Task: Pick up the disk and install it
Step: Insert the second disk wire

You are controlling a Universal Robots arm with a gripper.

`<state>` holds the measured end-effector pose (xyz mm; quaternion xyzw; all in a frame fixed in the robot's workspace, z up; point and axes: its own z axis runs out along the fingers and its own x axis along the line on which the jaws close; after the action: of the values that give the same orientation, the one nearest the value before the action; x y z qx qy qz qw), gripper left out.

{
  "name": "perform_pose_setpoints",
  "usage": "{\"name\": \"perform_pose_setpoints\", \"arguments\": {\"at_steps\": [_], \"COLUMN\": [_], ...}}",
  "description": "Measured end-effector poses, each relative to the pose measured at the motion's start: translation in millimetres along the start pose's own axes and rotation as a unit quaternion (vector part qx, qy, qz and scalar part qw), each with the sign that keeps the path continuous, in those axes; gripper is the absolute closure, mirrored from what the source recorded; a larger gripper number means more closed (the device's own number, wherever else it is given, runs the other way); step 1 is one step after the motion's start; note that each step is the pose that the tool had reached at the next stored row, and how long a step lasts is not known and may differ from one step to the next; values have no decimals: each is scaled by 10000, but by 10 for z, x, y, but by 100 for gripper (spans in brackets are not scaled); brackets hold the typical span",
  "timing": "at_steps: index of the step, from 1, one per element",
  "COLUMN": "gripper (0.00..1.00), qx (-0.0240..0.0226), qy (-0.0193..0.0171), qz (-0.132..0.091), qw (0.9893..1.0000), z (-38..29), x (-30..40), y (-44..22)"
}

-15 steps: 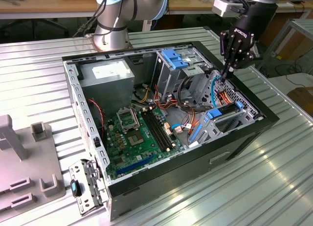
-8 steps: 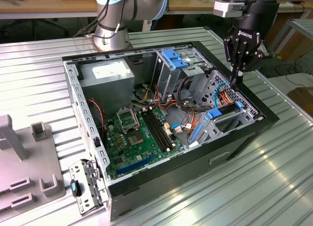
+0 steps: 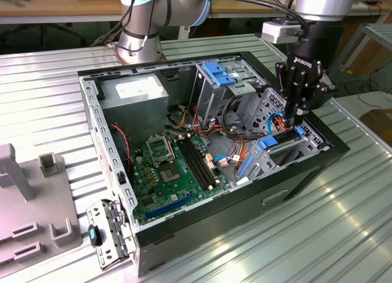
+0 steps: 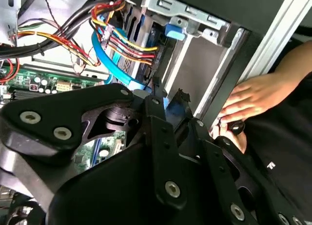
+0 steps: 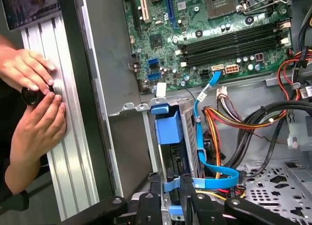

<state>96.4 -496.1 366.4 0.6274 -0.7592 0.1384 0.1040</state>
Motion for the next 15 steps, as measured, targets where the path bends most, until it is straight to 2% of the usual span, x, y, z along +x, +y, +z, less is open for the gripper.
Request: {"name": "perform_pose_setpoints", "arguments": {"at_steps": [2,4,7,12,13,14,15], "gripper": [70,70,70,70,70,70,70], "qx": [-82,-123,-127,-130,-152,-186,-227], "qy": [18,32,42,31,-66,-201,-366], "qz": [48,74,78,79,77,75,73], "qw": [10000,9999,9999,9999,9998,9996,9990], "z": [14,27,66,69,71,73,73], "x": [-5,-10,-23,-24,-24,-19,-15], "y": [1,2,6,6,5,4,4]}}
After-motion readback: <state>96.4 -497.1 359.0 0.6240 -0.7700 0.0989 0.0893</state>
